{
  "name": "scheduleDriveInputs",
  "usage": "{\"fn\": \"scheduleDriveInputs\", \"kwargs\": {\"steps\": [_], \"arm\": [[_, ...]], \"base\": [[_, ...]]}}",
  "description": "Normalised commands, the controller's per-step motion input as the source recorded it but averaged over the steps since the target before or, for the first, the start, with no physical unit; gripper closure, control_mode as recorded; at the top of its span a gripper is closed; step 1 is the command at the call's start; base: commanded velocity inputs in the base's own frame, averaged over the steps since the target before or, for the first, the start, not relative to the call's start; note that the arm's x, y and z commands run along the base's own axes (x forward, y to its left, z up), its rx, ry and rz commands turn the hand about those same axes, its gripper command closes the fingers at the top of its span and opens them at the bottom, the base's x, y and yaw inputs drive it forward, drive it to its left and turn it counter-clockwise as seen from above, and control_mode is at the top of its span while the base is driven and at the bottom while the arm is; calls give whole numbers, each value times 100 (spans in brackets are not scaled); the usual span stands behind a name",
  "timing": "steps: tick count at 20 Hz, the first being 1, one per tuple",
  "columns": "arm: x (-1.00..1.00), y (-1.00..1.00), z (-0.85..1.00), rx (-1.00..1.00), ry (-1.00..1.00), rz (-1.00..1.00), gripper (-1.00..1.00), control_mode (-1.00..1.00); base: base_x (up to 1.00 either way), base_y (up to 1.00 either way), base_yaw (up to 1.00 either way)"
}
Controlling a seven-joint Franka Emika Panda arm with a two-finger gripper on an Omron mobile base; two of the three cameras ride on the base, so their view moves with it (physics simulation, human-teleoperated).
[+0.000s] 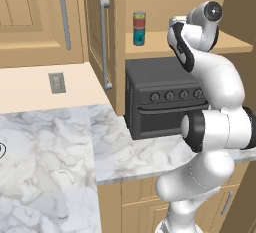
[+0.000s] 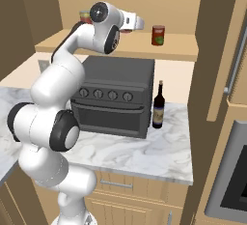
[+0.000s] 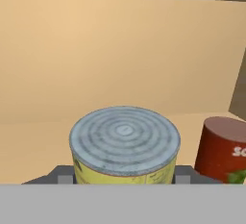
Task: Stack two cans on top of the other two cans in the cabinet.
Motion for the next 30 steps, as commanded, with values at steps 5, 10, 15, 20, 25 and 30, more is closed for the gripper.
{"fn": "scheduleDriveInputs", "kwargs": {"steps": [5, 10, 15, 20, 25, 30], "arm": [[-8, -13, 31, 0, 0, -6, 100, -100], [-3, -29, 9, 0, -3, -3, 100, -100], [0, -31, 4, 0, -5, -1, 100, -100], [0, -35, 0, 0, -1, 0, 100, -100], [0, -33, 0, -3, 0, 0, 100, -100], [0, -30, 0, -5, -1, 0, 100, -100]], "base": [[0, 0, 0], [0, 0, 0], [0, 0, 0], [0, 0, 0], [0, 0, 0], [0, 0, 0]]}}
